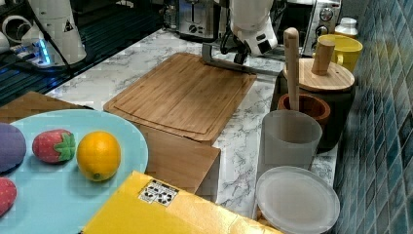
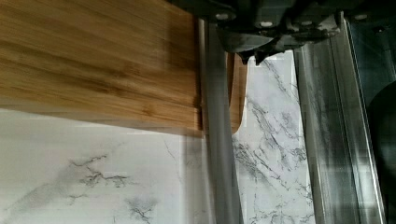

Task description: Close the oven.

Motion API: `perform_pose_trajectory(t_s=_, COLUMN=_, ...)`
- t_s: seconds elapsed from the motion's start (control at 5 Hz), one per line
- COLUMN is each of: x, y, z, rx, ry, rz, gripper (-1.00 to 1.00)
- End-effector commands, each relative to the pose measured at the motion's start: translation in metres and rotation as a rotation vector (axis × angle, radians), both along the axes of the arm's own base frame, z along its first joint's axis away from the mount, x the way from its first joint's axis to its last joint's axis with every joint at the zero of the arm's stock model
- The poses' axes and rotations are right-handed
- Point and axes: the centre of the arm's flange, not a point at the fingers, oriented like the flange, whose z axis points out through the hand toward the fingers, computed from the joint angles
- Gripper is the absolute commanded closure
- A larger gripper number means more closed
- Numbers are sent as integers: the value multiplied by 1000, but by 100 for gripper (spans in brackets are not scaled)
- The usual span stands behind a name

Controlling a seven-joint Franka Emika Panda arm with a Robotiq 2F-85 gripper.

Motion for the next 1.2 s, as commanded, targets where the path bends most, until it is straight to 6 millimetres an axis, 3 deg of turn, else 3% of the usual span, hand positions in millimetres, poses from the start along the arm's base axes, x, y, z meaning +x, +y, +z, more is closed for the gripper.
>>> perform_pose_trajectory(t_s=0.2, x=-3, y=106, z=137, rx=82, ry=-134, rz=69, gripper=100)
perform_pose_trajectory(t_s=0.6, x=-25, y=189, z=205, rx=-2, ry=-211, rz=156, gripper=100)
perform_pose_trajectory(t_s=0.8, x=-32, y=232, z=216, rx=-143, ry=-207, rz=159, gripper=100)
perform_pose_trajectory(t_s=1.0, x=-47, y=279, z=210, rx=-343, ry=-244, rz=151, gripper=100)
perform_pose_trajectory(t_s=1.2, x=-52, y=296, z=208, rx=-407, ry=-243, rz=140, gripper=100)
